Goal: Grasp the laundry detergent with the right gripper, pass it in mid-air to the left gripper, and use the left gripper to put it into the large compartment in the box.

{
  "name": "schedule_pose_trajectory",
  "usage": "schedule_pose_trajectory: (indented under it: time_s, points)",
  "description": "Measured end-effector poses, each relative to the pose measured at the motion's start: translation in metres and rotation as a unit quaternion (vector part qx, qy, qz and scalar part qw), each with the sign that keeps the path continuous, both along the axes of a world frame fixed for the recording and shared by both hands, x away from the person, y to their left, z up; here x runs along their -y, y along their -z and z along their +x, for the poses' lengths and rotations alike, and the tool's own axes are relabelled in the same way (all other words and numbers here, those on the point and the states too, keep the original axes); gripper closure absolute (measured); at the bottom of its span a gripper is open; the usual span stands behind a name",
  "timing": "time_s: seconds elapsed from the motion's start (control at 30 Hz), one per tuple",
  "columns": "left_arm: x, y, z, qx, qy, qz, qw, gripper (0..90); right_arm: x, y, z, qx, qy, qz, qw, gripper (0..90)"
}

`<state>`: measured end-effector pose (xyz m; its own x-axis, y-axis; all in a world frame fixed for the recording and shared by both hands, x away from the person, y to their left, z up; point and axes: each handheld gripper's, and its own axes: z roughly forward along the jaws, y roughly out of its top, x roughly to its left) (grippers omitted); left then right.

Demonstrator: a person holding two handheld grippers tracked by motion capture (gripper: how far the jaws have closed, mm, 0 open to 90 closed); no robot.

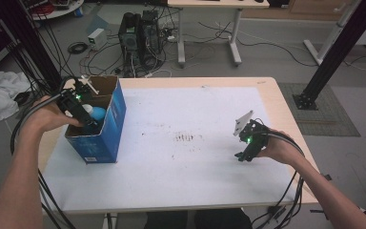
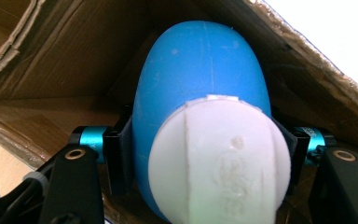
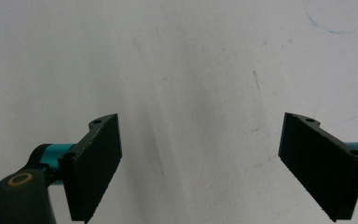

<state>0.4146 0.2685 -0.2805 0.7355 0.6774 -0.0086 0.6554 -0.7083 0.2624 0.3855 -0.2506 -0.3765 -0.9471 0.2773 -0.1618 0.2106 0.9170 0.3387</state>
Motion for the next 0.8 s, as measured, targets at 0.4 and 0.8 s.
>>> schedule_pose_trajectory:
  time_s: [0.4, 0.8]
  points:
    - [0.0033, -0.0024, 0.0020, -0.006, 0.012, 0.029, 0.9995, 37.3, 0.0018, -0.0003, -0.0009, -0.001, 0.003, -0.001, 1.0000, 12.5]
    - [0.0051, -0.0018, 0.0020, -0.008, -0.004, 0.019, 0.9998, 33.5, 0.0011, 0.0008, -0.0010, -0.002, 0.002, 0.000, 1.0000, 12.5]
